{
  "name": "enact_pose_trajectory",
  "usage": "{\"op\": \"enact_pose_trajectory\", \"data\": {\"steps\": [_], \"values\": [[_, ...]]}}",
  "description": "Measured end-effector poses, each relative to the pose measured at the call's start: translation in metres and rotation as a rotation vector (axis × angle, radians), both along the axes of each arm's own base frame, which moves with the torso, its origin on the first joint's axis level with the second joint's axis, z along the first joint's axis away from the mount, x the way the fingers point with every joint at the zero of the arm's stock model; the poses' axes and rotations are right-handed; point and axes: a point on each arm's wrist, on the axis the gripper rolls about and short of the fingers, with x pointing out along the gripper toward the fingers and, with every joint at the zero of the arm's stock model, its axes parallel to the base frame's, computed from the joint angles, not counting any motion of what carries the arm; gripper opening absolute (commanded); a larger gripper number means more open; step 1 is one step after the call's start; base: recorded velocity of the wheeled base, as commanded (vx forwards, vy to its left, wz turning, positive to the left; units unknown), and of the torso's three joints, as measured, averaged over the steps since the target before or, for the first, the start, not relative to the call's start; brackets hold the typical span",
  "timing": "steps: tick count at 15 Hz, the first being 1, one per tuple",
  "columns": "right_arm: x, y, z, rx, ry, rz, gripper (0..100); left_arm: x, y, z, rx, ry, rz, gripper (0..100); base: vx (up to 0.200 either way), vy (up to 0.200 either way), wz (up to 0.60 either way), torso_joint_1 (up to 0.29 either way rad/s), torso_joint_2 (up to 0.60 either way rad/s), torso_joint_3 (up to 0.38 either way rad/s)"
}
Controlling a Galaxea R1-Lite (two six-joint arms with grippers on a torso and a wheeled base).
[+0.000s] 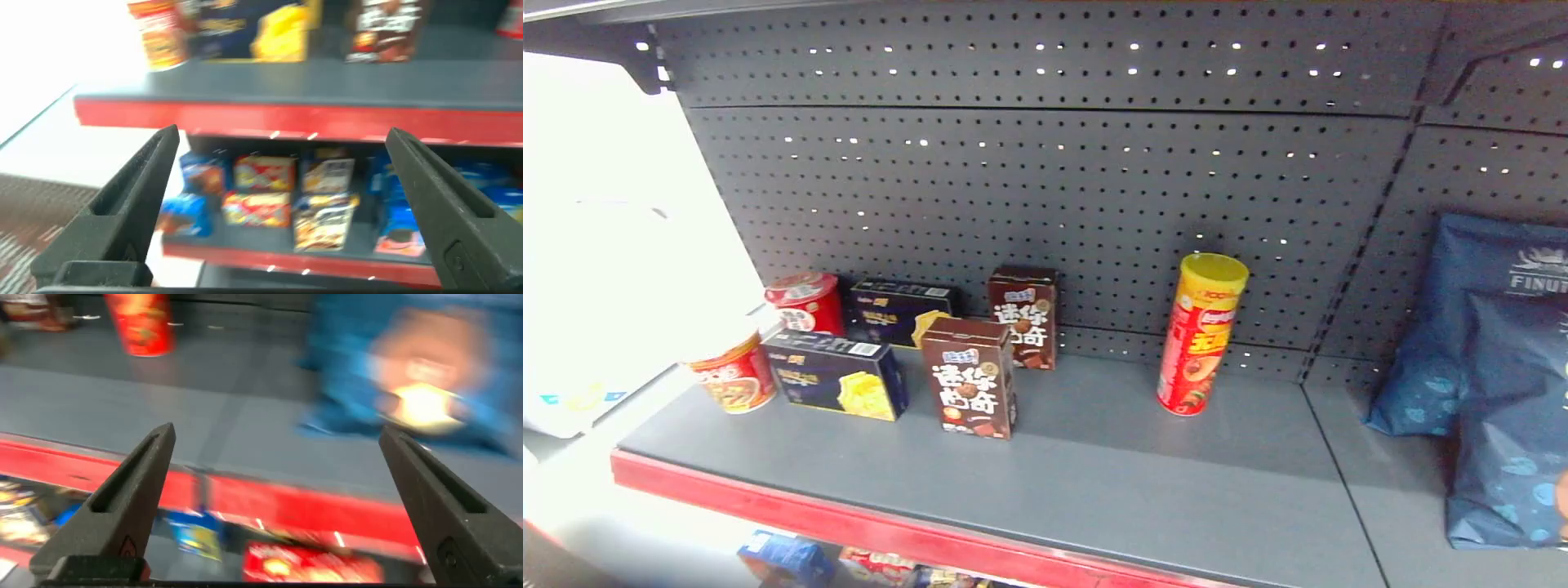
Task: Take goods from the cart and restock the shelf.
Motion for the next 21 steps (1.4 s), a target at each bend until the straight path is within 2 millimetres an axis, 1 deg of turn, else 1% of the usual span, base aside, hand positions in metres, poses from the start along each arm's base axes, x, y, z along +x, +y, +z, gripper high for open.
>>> {"op": "enact_pose_trajectory", "data": {"steps": [14, 17, 18, 19, 21], "values": [[0.000, 0.000, 0.000, 0.000, 0.000, 0.000, 100, 0.000, 0.000, 0.000, 0.000, 0.000, 0.000, 100, 0.000, 0.000, 0.60, 0.003, 0.00, 0.003], [0.000, 0.000, 0.000, 0.004, 0.000, 0.000, 100, 0.000, 0.000, 0.000, 0.002, -0.003, 0.015, 100, 0.000, 0.000, 0.00, 0.000, 0.00, 0.000], [0.000, 0.000, 0.000, 0.004, 0.000, 0.000, 100, -0.001, 0.000, 0.003, 0.010, -0.010, 0.021, 100, 0.000, 0.000, 0.00, 0.000, 0.00, 0.000], [0.000, 0.000, 0.000, 0.004, -0.001, -0.001, 100, -0.003, 0.001, 0.014, 0.021, -0.036, 0.024, 100, 0.000, 0.000, 0.00, 0.000, 0.00, 0.000], [0.000, 0.000, 0.000, 0.004, 0.000, 0.000, 100, -0.004, 0.001, 0.034, 0.047, -0.016, 0.039, 100, 0.000, 0.000, 0.00, 0.000, 0.00, 0.000]]}}
